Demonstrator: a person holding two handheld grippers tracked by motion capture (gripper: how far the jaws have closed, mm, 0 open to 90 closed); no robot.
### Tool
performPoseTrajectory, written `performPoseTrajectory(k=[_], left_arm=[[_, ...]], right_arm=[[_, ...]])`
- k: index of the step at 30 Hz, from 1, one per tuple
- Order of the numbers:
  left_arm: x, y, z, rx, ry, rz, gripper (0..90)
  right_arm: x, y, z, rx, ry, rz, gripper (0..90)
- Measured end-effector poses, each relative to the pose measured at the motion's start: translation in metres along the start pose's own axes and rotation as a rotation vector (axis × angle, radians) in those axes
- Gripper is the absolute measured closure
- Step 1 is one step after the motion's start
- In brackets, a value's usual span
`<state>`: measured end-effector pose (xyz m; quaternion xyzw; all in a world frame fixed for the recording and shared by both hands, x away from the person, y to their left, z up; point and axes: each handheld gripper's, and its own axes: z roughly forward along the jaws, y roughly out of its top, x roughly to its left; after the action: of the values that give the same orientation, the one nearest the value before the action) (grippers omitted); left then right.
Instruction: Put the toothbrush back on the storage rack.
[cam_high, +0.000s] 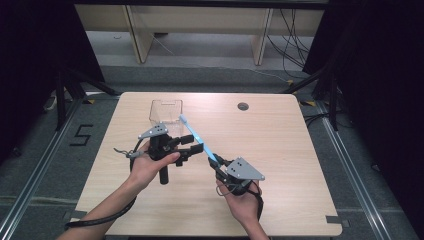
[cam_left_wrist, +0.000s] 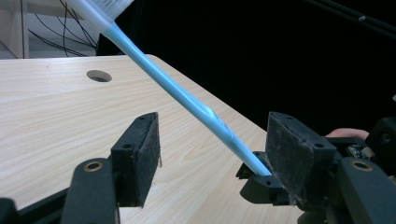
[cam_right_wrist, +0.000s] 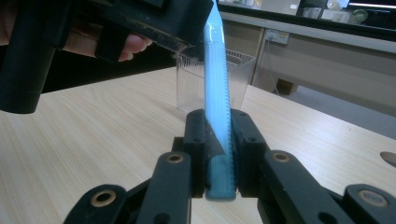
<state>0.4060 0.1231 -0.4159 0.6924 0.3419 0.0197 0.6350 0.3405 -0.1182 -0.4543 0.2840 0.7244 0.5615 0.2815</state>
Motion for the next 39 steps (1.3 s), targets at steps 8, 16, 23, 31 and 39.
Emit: performPoseTrajectory(k=[8, 16, 23, 31, 39], left_arm=[[-0.002, 0.001, 0.004, -0.006, -0.016, -0.018, 40.4], [-0.002, 0.003, 0.007, -0.024, -0.029, -0.037, 48.3], [-0.002, 0.004, 0.006, -0.058, -0.044, -0.047, 56.5], [-0.005, 0.005, 0.006, -0.090, -0.067, -0.033, 71.0], [-0.012, 0.006, 0.005, -0.092, -0.101, 0.015, 81.6]], right_arm=[[0.001, 0.001, 0.001, -0.001, -0.007, -0.007, 78.9], [0.003, 0.002, 0.001, 0.009, -0.007, -0.013, 78.9], [0.003, 0.002, 0.001, 0.001, -0.011, -0.019, 78.8], [0.006, 0.001, 0.003, 0.022, -0.017, -0.040, 78.6], [0.010, 0.000, 0.008, 0.042, 0.001, -0.079, 70.3]])
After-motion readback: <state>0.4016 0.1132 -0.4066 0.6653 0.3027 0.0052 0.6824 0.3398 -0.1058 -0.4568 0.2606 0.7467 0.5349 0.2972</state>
